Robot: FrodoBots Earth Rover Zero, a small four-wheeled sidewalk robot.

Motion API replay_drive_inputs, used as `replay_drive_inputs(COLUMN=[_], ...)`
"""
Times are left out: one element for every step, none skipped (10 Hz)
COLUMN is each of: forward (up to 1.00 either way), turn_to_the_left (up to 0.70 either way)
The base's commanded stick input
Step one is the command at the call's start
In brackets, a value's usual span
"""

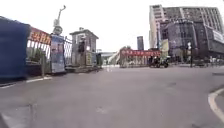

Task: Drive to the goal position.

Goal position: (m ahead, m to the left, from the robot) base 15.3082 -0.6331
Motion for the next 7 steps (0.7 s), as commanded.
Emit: replay_drive_inputs(forward=[0.45,0.45,0.45,0.45,0.45,0.45,0.45], turn_to_the_left=[0.0,0.0,0.0,0.0,0.0,0.0,0.0])
